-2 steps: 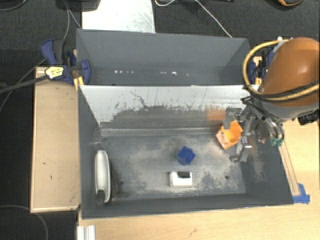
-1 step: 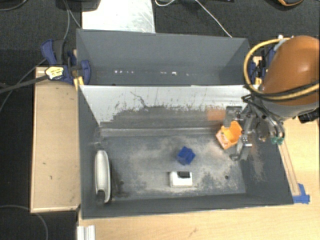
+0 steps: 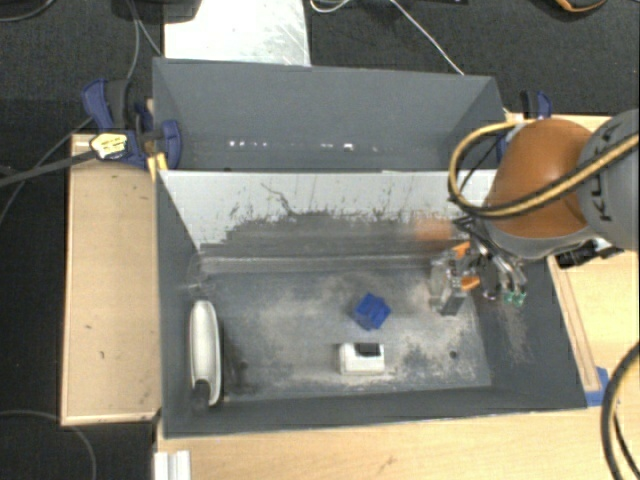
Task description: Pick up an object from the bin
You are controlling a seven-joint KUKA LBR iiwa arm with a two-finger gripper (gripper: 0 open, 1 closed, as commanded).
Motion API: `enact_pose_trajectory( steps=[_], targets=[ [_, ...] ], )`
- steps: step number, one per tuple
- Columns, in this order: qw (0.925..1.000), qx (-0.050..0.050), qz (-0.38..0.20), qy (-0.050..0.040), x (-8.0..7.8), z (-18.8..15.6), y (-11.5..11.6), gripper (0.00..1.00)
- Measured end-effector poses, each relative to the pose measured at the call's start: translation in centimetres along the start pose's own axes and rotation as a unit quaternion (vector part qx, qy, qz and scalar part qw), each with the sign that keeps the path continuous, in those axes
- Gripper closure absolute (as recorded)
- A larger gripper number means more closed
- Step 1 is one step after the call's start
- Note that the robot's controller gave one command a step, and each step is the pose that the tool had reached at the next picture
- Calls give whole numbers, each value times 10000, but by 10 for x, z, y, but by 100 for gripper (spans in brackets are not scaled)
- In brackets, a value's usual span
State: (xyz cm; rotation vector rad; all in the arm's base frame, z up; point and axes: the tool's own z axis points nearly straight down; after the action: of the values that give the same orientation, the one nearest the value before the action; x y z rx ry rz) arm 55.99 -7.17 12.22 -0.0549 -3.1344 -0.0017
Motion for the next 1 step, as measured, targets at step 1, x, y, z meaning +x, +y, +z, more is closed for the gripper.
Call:
enact_pose_trajectory(
  steps=[1],
  targets=[
    [10000, 3, -19, -25, -2, -2, 0, 0]
  ],
)
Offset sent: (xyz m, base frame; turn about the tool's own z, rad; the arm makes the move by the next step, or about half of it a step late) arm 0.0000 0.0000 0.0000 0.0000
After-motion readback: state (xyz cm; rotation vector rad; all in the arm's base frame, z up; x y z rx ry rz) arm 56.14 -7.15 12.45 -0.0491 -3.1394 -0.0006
